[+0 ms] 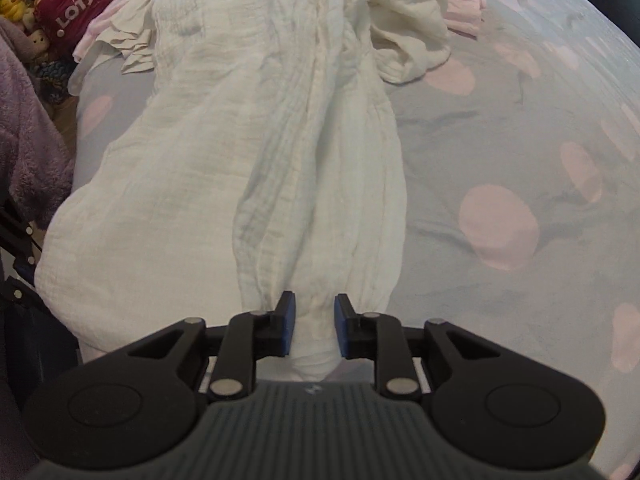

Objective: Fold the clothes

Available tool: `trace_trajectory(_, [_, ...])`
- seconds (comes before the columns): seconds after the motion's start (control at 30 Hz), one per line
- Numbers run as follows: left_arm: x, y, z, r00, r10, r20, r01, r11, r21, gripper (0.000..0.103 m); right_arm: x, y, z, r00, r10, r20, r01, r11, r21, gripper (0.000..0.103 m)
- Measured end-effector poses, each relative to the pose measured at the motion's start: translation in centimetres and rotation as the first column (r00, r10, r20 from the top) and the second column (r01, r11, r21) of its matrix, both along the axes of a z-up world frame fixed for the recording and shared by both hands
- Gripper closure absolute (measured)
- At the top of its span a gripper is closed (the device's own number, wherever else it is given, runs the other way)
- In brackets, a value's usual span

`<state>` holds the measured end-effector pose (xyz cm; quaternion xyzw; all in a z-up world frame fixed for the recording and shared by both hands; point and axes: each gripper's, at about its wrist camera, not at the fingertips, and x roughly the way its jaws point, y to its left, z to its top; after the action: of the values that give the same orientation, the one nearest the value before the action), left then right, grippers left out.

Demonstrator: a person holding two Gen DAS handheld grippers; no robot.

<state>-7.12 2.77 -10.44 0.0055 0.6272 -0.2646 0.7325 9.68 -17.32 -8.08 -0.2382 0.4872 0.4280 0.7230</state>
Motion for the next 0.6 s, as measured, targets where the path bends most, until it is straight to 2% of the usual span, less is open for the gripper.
trace_trajectory(0.07, [0.0, 0.0, 0.0, 1.0, 0.001, 0.0, -0.001, 1.0, 0.001, 0.097, -0.3, 0.1, 0.5, 1.0, 0.022, 0.005, -0.023, 1.0, 0.009, 0.074])
trace_trajectory(0.3, [-0.1, -0.3, 0.2, 1.0, -0.007, 0.009, 0.007, 1.0, 0.009, 0.097, -1.0, 0.2, 1.0, 0.998, 0.041, 0.037, -0.041, 0.999, -0.009, 0.075])
trace_trajectory(0.33, [-0.2, -0.4, 0.2, 1.0, -0.008, 0.011, 0.008, 1.0, 0.01, 0.096, -1.0, 0.2, 0.9, 0.999, 0.034, 0.039, -0.033, 0.999, -0.013, 0.079])
trace_trajectory(0.37, [-0.2, -0.4, 0.2, 1.0, -0.007, 0.013, 0.007, 1.0, 0.009, 0.096, -0.9, 0.2, 0.7, 0.999, 0.022, 0.037, -0.022, 1.0, -0.015, 0.089])
trace_trajectory(0.43, [-0.3, -0.2, 0.5, 1.0, -0.001, 0.018, 0.001, 1.0, 0.006, 0.096, -0.6, 0.2, 0.3, 1.0, -0.001, 0.028, 0.002, 1.0, -0.018, 0.096])
trace_trajectory(0.57, [-0.8, 0.6, 1.7, 0.999, 0.04, 0.033, -0.04, 0.999, -0.013, 0.079, -0.3, 0.3, -0.3, 0.999, -0.022, 0.026, 0.023, 0.999, -0.032, 0.098])
trace_trajectory(0.6, [-1.0, 0.8, 2.1, 0.998, 0.053, 0.039, -0.053, 0.999, -0.009, 0.078, -0.3, 0.3, -0.3, 0.999, -0.026, 0.03, 0.028, 0.999, -0.036, 0.098])
